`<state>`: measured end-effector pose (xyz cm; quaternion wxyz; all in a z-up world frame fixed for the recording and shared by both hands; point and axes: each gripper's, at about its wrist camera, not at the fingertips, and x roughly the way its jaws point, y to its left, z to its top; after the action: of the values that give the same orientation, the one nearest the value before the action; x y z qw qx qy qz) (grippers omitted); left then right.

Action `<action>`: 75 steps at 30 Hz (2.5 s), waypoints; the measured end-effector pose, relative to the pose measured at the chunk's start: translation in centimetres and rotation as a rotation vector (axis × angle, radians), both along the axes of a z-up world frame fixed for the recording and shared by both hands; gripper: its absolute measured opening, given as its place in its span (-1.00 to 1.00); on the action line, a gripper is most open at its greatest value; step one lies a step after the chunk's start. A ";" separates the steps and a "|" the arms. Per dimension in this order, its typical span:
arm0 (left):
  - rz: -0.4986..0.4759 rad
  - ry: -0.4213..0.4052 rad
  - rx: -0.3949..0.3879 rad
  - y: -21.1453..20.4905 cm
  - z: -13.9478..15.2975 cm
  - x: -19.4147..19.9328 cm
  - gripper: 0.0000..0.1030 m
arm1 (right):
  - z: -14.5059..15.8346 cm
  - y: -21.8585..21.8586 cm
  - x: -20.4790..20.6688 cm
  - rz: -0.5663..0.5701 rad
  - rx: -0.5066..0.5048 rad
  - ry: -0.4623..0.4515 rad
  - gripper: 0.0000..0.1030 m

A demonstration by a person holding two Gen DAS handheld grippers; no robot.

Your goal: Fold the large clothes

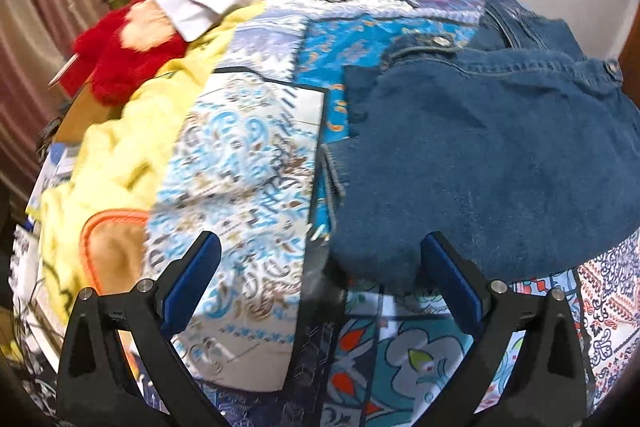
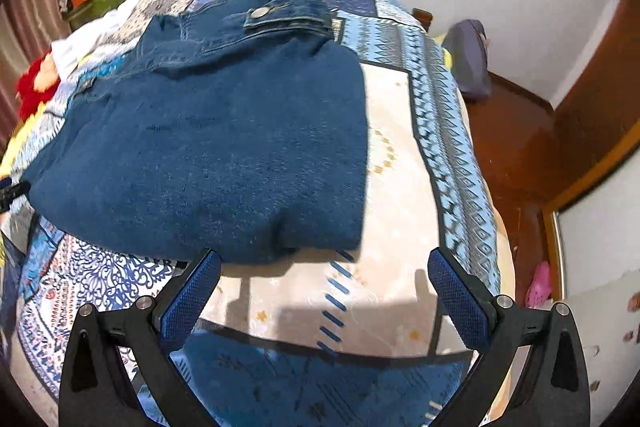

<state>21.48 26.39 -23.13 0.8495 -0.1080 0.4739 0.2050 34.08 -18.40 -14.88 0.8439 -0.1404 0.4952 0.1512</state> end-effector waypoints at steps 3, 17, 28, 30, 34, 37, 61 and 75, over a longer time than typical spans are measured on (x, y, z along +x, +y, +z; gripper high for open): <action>0.028 -0.034 -0.037 0.1 0.8 -0.7 0.99 | 1.3 0.3 -0.8 0.014 0.013 -0.036 1.00; 0.053 -0.100 -0.675 -2.5 -2.1 0.3 0.99 | 5.6 10.4 -3.2 0.230 0.060 -0.213 1.00; 0.088 -0.204 -0.863 -1.3 -5.2 4.6 0.73 | -2.1 13.0 -0.6 0.274 0.082 -0.012 1.00; 0.110 -0.216 -0.857 -0.9 -5.8 6.0 0.65 | -2.2 12.6 0.1 0.257 0.125 0.010 1.00; 0.182 -0.220 -0.842 0.3 -6.8 7.9 0.20 | -2.6 12.6 0.6 0.240 0.153 0.030 1.00; 0.223 -0.218 -0.826 1.0 -6.8 8.7 0.03 | -2.6 13.1 0.4 0.246 0.152 0.033 1.00; -0.033 -0.359 -0.073 -4.3 11.8 3.0 -0.63 | -3.4 25.1 -2.7 0.378 0.311 0.333 -0.17; -0.117 -0.374 0.023 -8.5 14.1 4.9 -0.67 | 2.1 16.2 -2.7 0.325 0.358 0.224 -0.17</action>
<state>26.42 17.85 -9.06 0.9345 -0.1065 0.3109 0.1370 31.39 -2.25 -12.76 0.7597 -0.0489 0.5219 0.3847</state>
